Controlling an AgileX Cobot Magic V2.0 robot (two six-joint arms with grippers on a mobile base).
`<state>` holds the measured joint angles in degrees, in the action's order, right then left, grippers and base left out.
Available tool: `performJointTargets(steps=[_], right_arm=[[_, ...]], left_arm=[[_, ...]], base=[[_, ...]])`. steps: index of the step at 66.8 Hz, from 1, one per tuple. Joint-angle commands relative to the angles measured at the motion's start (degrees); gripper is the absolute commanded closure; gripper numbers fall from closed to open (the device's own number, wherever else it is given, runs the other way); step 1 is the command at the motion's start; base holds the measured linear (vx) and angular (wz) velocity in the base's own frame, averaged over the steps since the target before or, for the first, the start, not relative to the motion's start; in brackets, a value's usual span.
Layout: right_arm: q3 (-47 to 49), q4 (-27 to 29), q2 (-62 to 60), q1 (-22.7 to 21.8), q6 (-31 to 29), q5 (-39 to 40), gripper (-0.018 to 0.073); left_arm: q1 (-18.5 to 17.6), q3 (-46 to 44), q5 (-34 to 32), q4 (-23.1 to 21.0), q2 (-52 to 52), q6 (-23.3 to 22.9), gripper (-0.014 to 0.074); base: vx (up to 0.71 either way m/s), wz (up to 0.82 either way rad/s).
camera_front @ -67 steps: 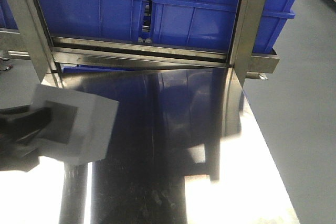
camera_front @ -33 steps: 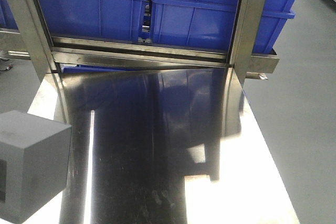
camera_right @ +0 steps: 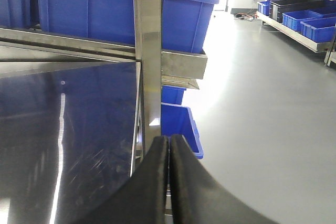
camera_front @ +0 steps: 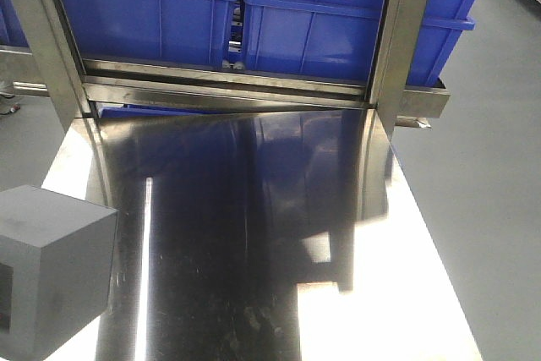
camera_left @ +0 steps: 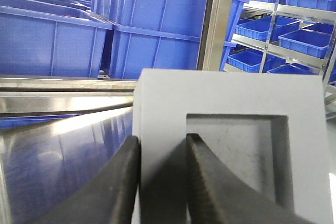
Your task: Sort gray base to blue bin
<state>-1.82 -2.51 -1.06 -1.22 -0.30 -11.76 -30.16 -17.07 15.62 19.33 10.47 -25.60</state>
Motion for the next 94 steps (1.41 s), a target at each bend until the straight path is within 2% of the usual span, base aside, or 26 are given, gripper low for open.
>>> performJointTargets(steps=[1, 46, 94], right_arm=[[-0.29, -0.49, -0.41, -0.37, -0.39, 4.66, 0.0564], [-0.29, -0.49, -0.41, -0.37, -0.39, 4.61, 0.0564], [-0.29, -0.49, -0.41, -0.37, -0.39, 4.53, 0.0564]], left_arm=[[-0.47, -1.80, -6.38, -0.05, 0.48, -0.28, 0.0603], [-0.47, -1.80, -6.38, -0.05, 0.48, -0.28, 0.0603], [-0.47, -1.80, -6.38, -0.05, 0.48, -0.28, 0.0603]], base=[[0.00, 0.00], [-0.01, -0.07], [-0.11, -0.62]])
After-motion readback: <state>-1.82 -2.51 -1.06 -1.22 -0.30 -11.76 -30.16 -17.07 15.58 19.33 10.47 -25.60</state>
